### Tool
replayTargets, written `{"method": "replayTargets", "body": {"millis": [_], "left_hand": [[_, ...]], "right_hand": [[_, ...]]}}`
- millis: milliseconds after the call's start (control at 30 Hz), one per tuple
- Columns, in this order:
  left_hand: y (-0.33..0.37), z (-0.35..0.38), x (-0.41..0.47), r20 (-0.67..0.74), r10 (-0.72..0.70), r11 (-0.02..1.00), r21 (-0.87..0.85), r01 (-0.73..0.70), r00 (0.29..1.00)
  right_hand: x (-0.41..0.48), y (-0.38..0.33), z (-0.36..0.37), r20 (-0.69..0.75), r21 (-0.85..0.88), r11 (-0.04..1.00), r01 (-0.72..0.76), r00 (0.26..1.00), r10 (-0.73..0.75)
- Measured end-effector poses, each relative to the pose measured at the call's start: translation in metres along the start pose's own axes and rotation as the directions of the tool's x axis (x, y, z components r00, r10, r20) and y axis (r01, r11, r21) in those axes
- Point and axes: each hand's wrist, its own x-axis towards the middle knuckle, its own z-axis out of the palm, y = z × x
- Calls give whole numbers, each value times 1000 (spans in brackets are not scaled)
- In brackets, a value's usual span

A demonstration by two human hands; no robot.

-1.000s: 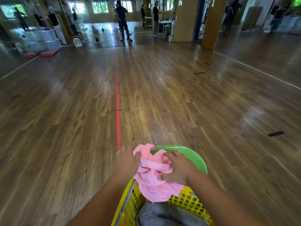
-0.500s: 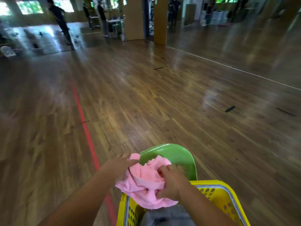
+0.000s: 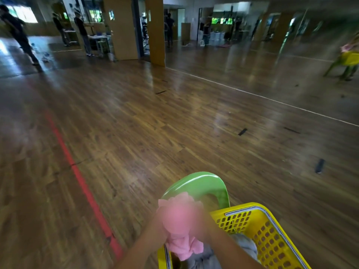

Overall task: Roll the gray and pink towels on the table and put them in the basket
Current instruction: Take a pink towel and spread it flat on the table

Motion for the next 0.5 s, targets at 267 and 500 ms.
{"method": "replayTargets", "body": {"millis": [267, 500], "left_hand": [[119, 5, -25, 7, 302, 948, -103, -300, 953], [250, 113, -32, 278, 558, 829, -134, -543, 782]], "right_hand": [[-53, -16, -86, -219, -34, 999, 23, 975, -29], [-180, 45, -205, -563, 160, 986, -38, 818, 122]]}}
